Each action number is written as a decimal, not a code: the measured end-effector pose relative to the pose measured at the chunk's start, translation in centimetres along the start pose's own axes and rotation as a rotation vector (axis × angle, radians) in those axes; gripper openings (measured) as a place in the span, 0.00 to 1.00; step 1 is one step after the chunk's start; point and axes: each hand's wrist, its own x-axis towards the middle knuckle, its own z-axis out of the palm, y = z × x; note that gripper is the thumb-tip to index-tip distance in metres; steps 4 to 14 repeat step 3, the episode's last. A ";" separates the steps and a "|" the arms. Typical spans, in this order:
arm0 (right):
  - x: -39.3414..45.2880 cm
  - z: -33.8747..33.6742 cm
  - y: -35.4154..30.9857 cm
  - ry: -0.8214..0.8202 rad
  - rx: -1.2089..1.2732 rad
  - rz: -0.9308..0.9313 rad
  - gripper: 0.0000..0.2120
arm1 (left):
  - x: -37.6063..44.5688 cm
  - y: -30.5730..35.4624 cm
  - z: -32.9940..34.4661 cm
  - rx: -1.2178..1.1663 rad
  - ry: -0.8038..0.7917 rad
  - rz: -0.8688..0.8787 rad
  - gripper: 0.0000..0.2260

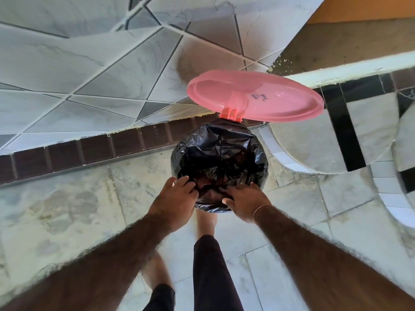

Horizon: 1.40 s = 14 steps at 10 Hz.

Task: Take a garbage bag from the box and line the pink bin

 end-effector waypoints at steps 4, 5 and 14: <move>-4.1 -3.7 -1.5 0.118 0.161 0.094 0.19 | -2.3 -1.3 -4.7 -0.050 0.034 -0.096 0.11; -4.1 -3.7 -1.5 0.118 0.161 0.094 0.19 | -2.3 -1.3 -4.7 -0.050 0.034 -0.096 0.11; -4.1 -3.7 -1.5 0.118 0.161 0.094 0.19 | -2.3 -1.3 -4.7 -0.050 0.034 -0.096 0.11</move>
